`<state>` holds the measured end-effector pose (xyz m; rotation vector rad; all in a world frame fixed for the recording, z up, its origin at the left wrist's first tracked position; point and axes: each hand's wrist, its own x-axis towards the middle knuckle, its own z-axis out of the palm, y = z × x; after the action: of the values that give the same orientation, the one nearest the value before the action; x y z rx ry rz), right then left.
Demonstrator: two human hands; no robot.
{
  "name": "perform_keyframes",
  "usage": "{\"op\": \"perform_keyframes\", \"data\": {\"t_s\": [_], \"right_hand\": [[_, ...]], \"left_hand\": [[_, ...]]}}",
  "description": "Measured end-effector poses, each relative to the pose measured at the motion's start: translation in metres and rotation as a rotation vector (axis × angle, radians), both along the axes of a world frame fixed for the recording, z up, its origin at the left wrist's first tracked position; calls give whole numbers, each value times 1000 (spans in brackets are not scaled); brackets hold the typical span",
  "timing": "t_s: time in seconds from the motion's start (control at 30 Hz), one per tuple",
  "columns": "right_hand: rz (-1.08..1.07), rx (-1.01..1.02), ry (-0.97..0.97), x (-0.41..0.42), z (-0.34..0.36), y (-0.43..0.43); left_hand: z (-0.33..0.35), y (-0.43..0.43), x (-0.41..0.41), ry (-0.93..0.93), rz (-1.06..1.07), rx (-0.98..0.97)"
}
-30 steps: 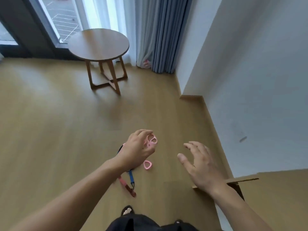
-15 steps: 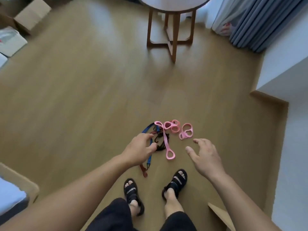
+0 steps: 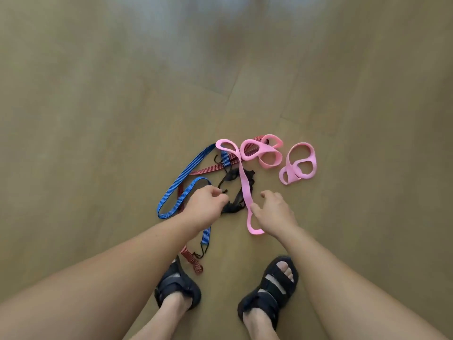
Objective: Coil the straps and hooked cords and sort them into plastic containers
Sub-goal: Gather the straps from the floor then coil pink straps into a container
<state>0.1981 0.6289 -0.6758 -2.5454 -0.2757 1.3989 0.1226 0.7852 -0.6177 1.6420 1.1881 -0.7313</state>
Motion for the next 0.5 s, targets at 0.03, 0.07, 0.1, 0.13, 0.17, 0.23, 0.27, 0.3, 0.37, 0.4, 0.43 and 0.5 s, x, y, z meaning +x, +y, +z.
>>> {"op": "perform_keyframes", "data": {"t_s": [0.03,0.07,0.1,0.13,0.17,0.23,0.27,0.3,0.37,0.4,0.43,0.5], "right_hand": [[-30,-13,17,-1,-28,5],[-67,-22,25,-1,-55,10],[-103,-23,22,-1,-80,13],[-134,-18,13,-2,-103,17],[-168,-11,9,-3,-122,20],[-266,7,36,-7,-152,25],[-309,0,56,-10,-161,26],[-330,-16,69,-12,-165,28],[-302,-43,35,-15,-161,29],[-277,-33,-3,-16,-154,29],[-260,15,-36,-17,-145,29],[-254,215,-64,-20,-122,28]], "left_hand": [[-23,0,0,16,53,-25],[-45,0,0,35,104,-51],[-65,0,0,49,138,-74],[-83,1,0,55,148,-90],[-99,2,1,54,148,-103],[-123,3,4,44,169,-121],[-132,4,7,43,182,-125],[-139,4,9,38,189,-126],[-145,5,14,19,196,-142],[-146,4,16,16,215,-167],[-146,3,18,17,247,-205],[-143,1,22,20,309,-303]]}}
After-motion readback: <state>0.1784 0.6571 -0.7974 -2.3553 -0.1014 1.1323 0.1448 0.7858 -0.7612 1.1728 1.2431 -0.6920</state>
